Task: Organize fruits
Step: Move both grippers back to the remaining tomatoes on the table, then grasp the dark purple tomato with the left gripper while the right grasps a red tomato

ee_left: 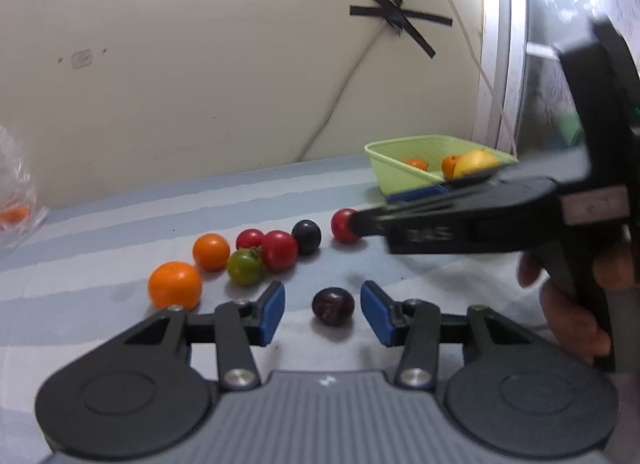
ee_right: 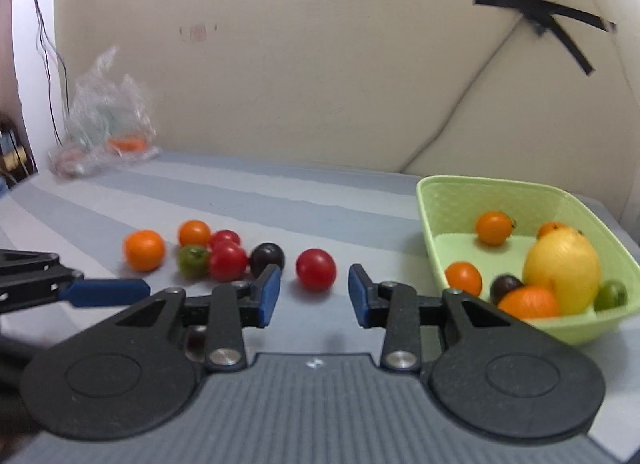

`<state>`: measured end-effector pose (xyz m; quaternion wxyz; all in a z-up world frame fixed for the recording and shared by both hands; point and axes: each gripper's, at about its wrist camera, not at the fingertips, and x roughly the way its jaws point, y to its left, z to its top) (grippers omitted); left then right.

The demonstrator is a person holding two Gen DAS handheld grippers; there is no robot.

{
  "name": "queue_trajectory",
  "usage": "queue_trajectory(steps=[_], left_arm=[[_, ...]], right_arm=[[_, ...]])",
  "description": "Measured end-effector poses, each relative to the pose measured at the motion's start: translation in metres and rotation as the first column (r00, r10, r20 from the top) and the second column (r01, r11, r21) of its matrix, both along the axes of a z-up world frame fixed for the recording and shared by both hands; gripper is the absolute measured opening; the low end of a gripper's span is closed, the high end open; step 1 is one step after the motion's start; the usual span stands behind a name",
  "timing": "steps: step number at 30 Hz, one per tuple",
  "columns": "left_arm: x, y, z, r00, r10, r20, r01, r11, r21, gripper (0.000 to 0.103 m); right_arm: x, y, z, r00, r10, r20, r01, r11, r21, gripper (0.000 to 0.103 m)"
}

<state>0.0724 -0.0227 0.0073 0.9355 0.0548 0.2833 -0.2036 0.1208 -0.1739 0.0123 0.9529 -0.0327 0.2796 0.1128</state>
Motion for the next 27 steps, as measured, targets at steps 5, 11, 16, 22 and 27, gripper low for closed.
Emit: queue_trajectory(steps=[5,11,16,22,27], left_arm=[[0.01,-0.007,-0.005,0.999,0.022,-0.025,-0.021,0.999,0.027,0.043],[0.007,-0.019,-0.007,1.0,-0.015,-0.006,0.016,0.997,0.082,0.026],[-0.006,-0.016,-0.004,0.999,-0.03,-0.012,0.03,0.997,0.069,0.026],[-0.056,-0.001,0.003,0.998,-0.064,-0.011,0.064,0.997,0.043,0.026],[-0.094,0.014,0.006,0.998,-0.061,-0.02,0.061,0.998,0.001,0.026]], right_arm=[[0.018,0.012,-0.008,0.999,0.035,0.003,-0.034,0.996,-0.08,0.04],[0.038,0.012,-0.017,0.996,0.038,-0.082,-0.046,0.994,-0.099,0.03],[0.009,0.006,-0.012,0.997,0.034,-0.069,-0.039,0.997,-0.072,0.03],[-0.07,-0.003,-0.007,0.998,0.038,-0.044,-0.04,0.999,-0.032,0.03],[-0.133,-0.001,-0.012,0.998,0.06,-0.037,-0.059,0.998,0.013,0.03]])
